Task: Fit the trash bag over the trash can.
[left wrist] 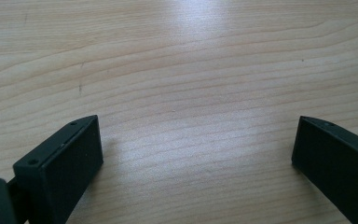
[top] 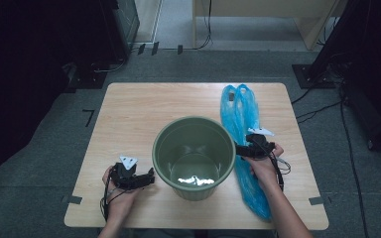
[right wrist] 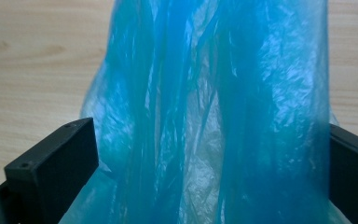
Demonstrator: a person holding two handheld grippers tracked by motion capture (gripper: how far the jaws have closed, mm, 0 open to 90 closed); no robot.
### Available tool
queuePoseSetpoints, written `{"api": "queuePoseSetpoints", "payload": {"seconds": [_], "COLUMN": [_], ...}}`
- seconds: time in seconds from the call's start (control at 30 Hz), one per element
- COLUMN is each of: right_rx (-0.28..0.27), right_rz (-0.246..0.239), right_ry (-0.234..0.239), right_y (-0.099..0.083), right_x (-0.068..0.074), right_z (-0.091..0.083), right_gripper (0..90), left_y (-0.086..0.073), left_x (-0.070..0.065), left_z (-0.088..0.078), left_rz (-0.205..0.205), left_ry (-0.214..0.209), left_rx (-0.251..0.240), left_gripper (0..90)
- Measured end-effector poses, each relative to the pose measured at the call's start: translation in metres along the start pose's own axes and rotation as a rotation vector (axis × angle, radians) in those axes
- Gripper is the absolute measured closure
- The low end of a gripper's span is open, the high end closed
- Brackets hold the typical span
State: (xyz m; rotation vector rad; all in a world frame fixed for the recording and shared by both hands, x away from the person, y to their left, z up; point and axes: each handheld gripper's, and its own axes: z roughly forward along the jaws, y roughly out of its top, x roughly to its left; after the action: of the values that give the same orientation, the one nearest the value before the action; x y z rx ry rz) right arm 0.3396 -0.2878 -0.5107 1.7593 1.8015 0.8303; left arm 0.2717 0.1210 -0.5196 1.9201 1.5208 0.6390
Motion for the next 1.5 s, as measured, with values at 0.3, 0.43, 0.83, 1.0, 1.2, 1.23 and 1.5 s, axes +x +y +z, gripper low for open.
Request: {"api": "queuePoseSetpoints", "payload": {"seconds": [0.3,0.43,0.83,1.0,1.2,1.23,1.5], "right_rx": [0.019,0.004,-0.081,-0.110,-0.201,-0.220,-0.372], "right_rz": [-0.015,-0.027,-0.012,0.052,0.054,0.060,0.085], "right_ry": [-0.047,-0.036,-0.022,-0.011,-0.017,-0.021,0.008], "right_y": [-0.010,-0.011,-0.017,-0.018,-0.015,-0.013,0.002], "right_x": [0.007,0.008,0.002,-0.005,-0.001,0.000,0.009], "right_z": [0.008,0.005,-0.002,-0.004,-0.017,-0.020,-0.051], "right_gripper": [2.3,9.7,89.8,90.0,90.0,90.0,90.0], "left_y": [0.000,0.000,0.000,0.000,0.000,0.000,0.000], "left_x": [0.000,0.000,0.000,0.000,0.000,0.000,0.000], "left_z": [0.000,0.000,0.000,0.000,0.000,0.000,0.000], "left_rz": [0.002,0.002,0.002,0.002,0.002,0.002,0.002], "left_ry": [0.000,0.000,0.000,0.000,0.000,0.000,0.000], "left_rx": [0.001,0.001,0.001,0.001,0.001,0.001,0.001], "left_gripper": [1.2,1.2,1.2,1.2,1.2,1.2,1.2]}}
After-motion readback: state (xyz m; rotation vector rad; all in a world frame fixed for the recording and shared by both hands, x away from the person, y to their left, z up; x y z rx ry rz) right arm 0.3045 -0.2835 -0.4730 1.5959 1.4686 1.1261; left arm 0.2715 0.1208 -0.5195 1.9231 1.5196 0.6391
